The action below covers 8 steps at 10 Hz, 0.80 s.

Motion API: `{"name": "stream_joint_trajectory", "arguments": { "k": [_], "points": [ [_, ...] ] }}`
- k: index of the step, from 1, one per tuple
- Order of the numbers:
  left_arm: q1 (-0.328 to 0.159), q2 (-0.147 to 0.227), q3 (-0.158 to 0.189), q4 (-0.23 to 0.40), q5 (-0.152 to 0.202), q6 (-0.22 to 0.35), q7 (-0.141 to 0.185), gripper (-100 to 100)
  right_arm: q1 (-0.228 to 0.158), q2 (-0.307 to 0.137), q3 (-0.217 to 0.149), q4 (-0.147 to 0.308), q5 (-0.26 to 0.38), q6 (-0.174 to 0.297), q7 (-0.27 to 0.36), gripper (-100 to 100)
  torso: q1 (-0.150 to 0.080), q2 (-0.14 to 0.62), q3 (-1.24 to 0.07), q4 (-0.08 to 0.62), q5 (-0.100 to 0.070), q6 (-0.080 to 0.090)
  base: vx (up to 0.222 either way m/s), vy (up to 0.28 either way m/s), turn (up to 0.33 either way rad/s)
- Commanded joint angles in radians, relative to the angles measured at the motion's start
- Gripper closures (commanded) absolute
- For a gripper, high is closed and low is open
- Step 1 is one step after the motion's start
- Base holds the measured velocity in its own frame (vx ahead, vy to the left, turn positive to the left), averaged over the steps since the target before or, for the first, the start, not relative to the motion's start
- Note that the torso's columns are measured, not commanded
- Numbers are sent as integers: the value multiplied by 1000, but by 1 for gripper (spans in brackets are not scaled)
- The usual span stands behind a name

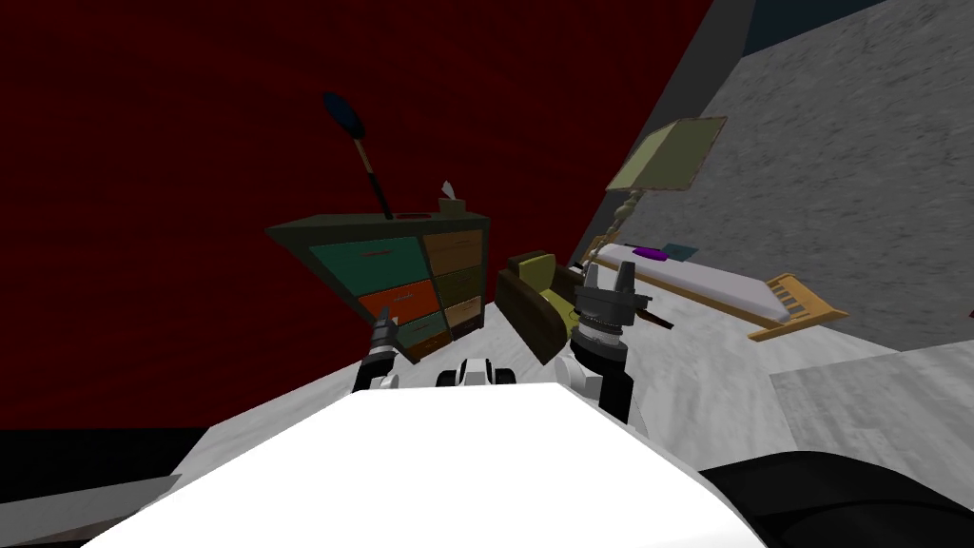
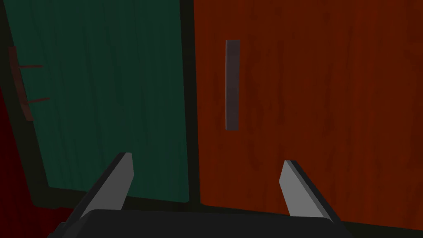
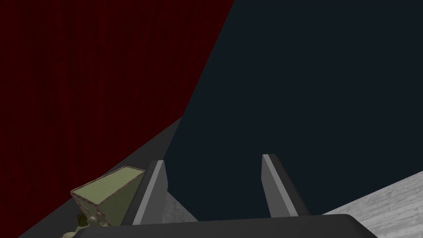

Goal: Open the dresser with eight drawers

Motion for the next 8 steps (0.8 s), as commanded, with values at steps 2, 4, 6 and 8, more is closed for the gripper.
{"name": "stream_joint_trajectory", "arguments": {
  "k": [2,4,6,8],
  "points": [
    [-5,66,1,2,1,6,0,-100,0,0,0,0,0,0,0,0,-3,4,3,1,-1,0,19,12,0],
    [-14,78,8,-5,8,34,4,-100,0,0,0,0,0,0,0,0,-4,5,3,2,-1,0,48,33,4],
    [-21,52,13,-11,13,52,6,-100,0,0,0,0,0,0,0,0,0,0,0,0,0,0,142,79,0],
    [-21,15,14,-12,13,55,7,-100,0,0,0,0,0,0,0,0,-6,5,3,1,-2,0,71,15,1]
  ]
}}
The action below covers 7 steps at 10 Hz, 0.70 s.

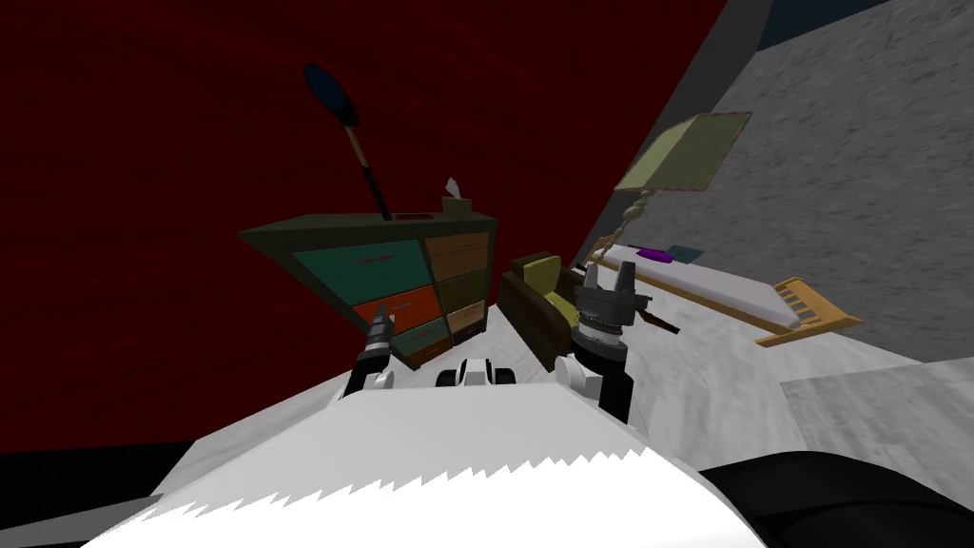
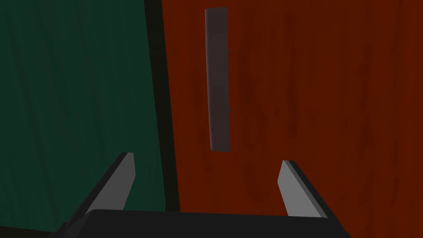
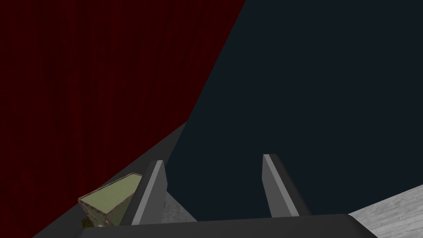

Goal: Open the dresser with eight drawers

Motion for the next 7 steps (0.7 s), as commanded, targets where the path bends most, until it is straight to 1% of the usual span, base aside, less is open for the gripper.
{"name": "stream_joint_trajectory", "arguments": {
  "k": [1,2,3,4,5,6,7],
  "points": [
    [-3,-54,2,0,2,5,2,-100,0,0,0,0,0,0,0,0,-1,4,3,1,-1,0,1,-8,1],
    [-4,-74,2,0,2,6,2,-100,0,0,0,0,0,0,0,0,0,5,4,2,0,0,-9,-8,-1],
    [-2,-63,1,-1,1,4,1,-100,0,0,0,0,0,0,0,0,2,3,2,1,0,0,-5,-5,0],
    [0,-62,6,-31,4,34,2,-100,0,0,0,0,0,0,0,0,3,0,1,0,1,0,48,8,-18],
    [0,-60,8,-43,6,46,2,-100,0,0,0,0,0,0,0,0,4,-4,-2,-1,1,0,91,18,-17],
    [1,-62,6,-35,5,34,2,-100,0,0,0,0,0,0,0,0,4,-6,-3,-1,1,0,42,9,-3],
    [-1,-65,1,-6,2,8,1,100,0,0,0,0,0,0,0,0,3,-1,-1,0,1,0,-43,-5,24]
  ]
}}
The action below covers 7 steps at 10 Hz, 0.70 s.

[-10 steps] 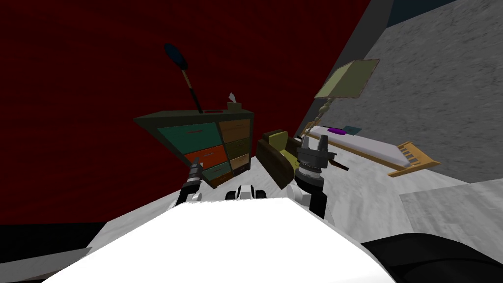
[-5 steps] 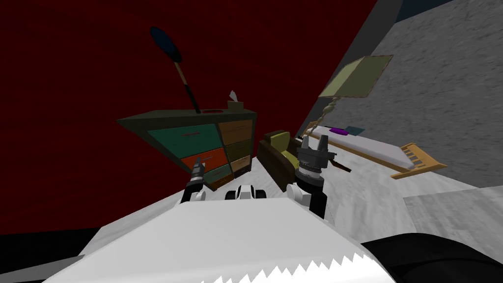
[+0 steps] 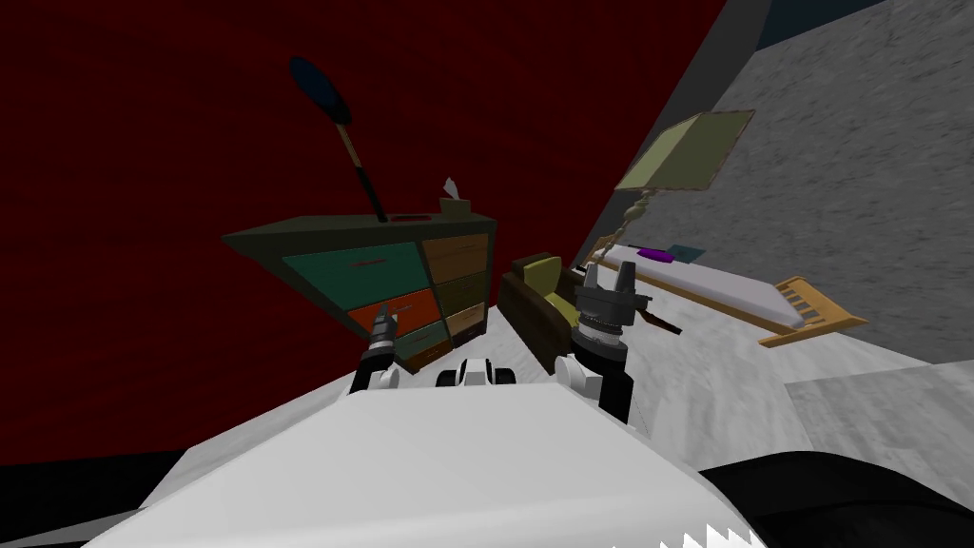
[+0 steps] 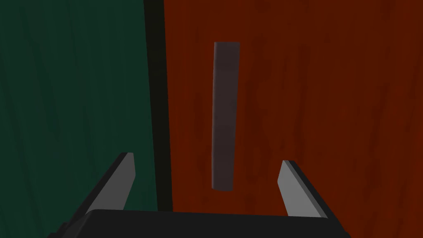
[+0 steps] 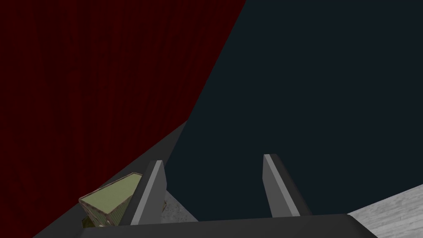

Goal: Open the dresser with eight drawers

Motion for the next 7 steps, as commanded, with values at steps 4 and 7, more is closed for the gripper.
{"name": "stream_joint_trajectory", "arguments": {
  "k": [4,7],
  "points": [
    [25,-4,-11,-31,-1,0,3,100,0,0,0,0,0,0,0,0,-6,8,5,4,-3,0,-106,-64,4],
    [43,-6,-17,-39,-1,6,5,100,0,0,0,0,0,0,0,0,-2,2,1,5,-4,0,-118,-69,4]
  ]
}}
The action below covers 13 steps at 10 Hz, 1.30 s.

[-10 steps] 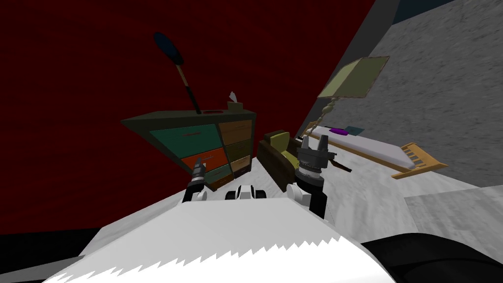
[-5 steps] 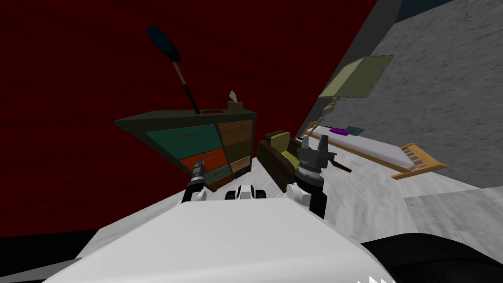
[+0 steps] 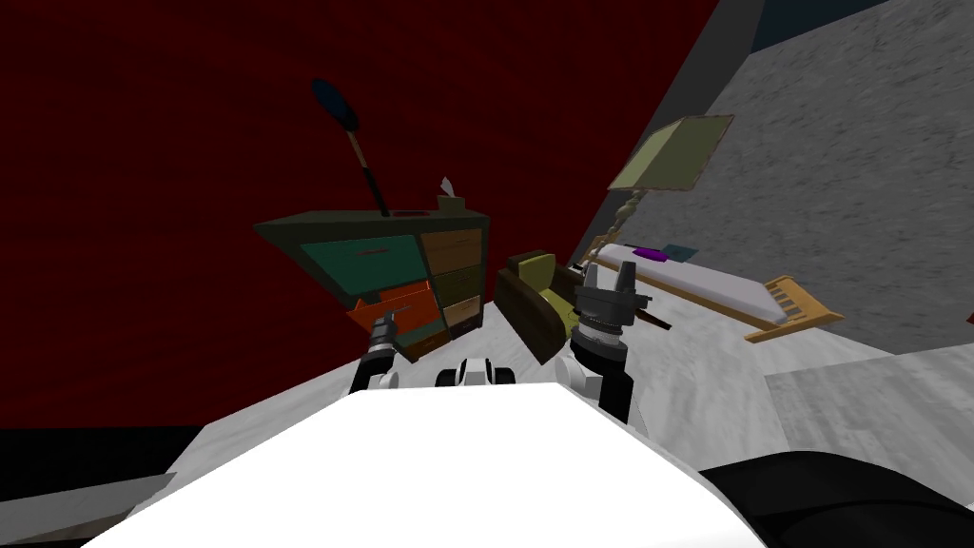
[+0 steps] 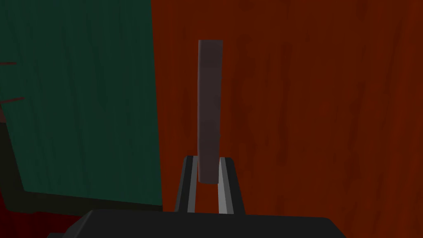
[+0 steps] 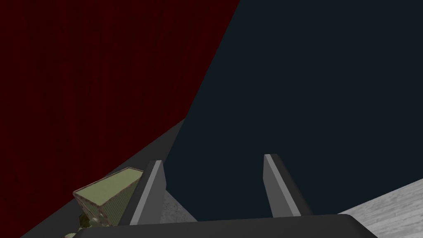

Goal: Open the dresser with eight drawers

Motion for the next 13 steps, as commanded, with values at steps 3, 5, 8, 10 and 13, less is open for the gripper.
{"name": "stream_joint_trajectory", "arguments": {
  "k": [3,5,8,10,13],
  "points": [
    [28,-2,-11,-40,-2,-6,1,100,0,0,0,0,0,0,0,0,-3,4,2,-1,1,0,-156,-92,9],
    [54,4,-4,-105,8,54,10,-100,0,0,0,0,0,0,0,0,1,-1,0,-2,2,0,-31,-30,-21],
    [81,9,2,-182,17,109,18,-100,0,0,0,0,0,0,0,0,3,-4,-2,-4,4,1,31,7,-16],
    [99,13,6,-233,23,146,23,-100,0,0,0,0,0,0,0,0,1,1,1,-3,4,0,11,-4,-17],
    [115,17,7,-261,29,175,28,-100,0,0,0,0,0,0,0,0,-2,4,2,1,-1,-1,3,-8,-16]
  ]
}}
